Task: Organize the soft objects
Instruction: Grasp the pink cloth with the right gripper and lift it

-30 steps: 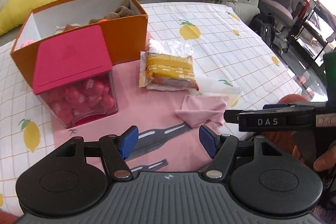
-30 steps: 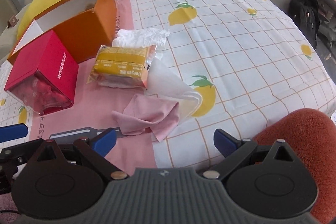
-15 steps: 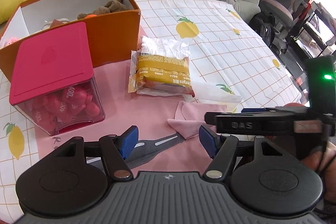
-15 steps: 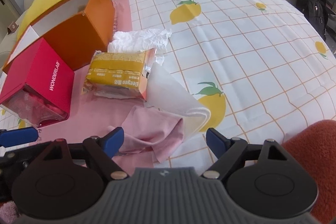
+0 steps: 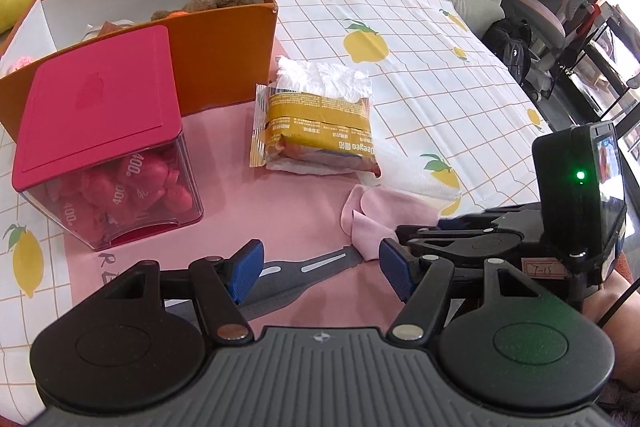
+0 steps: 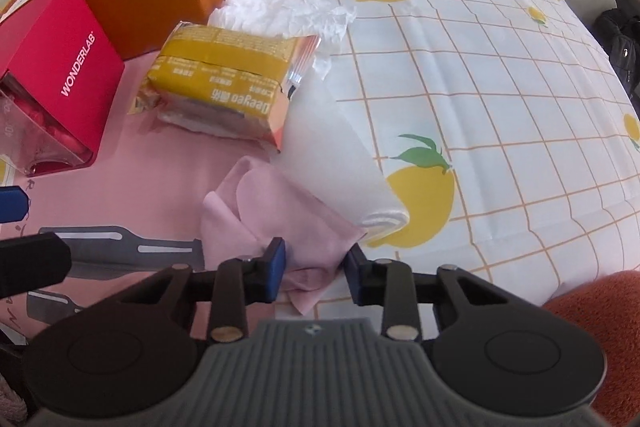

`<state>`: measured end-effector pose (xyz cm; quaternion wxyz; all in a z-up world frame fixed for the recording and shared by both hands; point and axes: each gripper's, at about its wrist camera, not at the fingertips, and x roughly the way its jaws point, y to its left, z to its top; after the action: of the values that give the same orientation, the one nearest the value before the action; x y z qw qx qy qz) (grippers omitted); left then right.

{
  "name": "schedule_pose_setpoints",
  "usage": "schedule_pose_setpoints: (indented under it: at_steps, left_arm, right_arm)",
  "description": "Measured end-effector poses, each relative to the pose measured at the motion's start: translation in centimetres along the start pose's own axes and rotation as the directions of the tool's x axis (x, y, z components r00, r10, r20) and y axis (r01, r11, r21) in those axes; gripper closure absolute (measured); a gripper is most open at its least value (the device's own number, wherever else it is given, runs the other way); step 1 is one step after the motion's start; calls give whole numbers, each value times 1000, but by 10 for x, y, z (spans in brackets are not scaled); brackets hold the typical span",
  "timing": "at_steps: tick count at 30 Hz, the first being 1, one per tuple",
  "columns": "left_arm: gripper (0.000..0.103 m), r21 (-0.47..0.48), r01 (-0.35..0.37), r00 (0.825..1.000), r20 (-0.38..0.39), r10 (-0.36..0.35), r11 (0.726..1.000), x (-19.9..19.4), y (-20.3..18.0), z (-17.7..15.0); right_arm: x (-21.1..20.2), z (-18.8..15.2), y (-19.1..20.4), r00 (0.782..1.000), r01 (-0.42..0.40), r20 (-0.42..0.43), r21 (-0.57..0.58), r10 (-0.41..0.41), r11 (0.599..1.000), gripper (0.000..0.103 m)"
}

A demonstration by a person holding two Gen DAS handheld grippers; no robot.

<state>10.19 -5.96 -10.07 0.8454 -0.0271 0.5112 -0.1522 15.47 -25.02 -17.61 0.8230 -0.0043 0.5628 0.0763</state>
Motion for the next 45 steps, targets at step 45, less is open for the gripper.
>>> schedule_pose_setpoints:
  at_steps: [45]
  left_arm:
    - [30, -147, -149, 980, -156, 126, 978, 139, -93, 56]
  right_arm:
    - [-49, -2, -102, 963, 25, 248, 325, -110, 945, 99]
